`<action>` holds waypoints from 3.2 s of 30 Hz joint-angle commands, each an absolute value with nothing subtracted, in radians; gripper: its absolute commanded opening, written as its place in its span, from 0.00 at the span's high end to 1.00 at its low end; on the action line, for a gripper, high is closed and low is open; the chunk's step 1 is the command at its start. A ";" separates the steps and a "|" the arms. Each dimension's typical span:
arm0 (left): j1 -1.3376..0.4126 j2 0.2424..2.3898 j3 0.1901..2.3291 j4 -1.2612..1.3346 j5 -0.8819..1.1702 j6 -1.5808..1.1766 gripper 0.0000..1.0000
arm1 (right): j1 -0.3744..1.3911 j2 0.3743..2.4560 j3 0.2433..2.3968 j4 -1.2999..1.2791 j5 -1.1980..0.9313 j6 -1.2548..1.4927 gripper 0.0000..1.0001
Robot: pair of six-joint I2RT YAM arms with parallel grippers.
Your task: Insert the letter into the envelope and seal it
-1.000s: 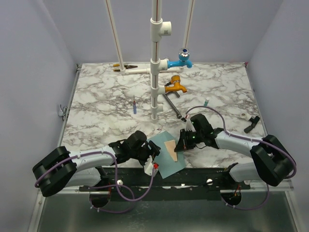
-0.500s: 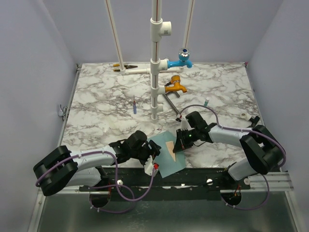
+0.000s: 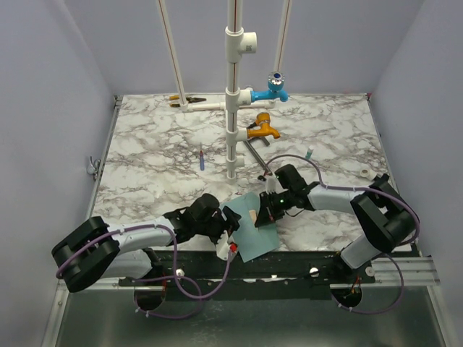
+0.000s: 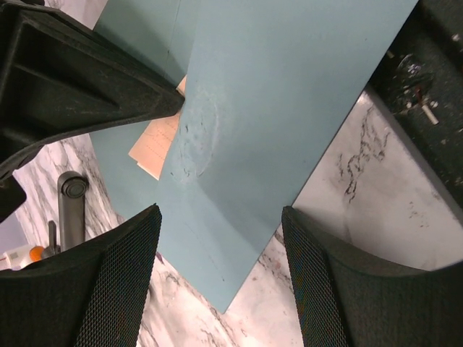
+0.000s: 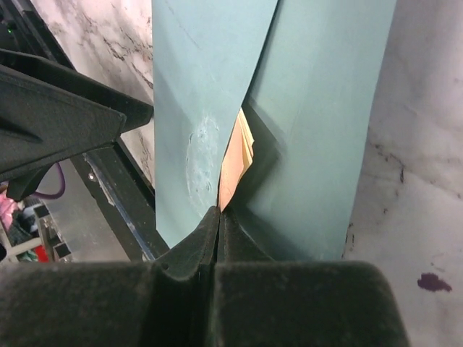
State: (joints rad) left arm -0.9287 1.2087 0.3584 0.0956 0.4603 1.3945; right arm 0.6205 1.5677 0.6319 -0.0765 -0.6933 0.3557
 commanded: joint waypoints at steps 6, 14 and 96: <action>-0.889 1.235 0.363 0.109 0.449 1.461 0.31 | 0.641 1.650 0.683 -0.108 -0.783 0.242 0.99; -0.882 1.232 0.357 0.102 0.463 1.479 0.29 | 0.641 1.589 0.661 -0.010 -0.658 0.362 0.54; -0.650 1.232 0.319 0.090 0.626 1.748 0.26 | 0.819 1.633 0.556 0.616 -0.465 0.389 0.28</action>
State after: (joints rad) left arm -0.6537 1.2301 0.3336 0.1329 0.5838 1.7363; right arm 0.8104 1.6505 0.4957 0.7502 -0.5968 0.4187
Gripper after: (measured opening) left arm 0.741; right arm 0.708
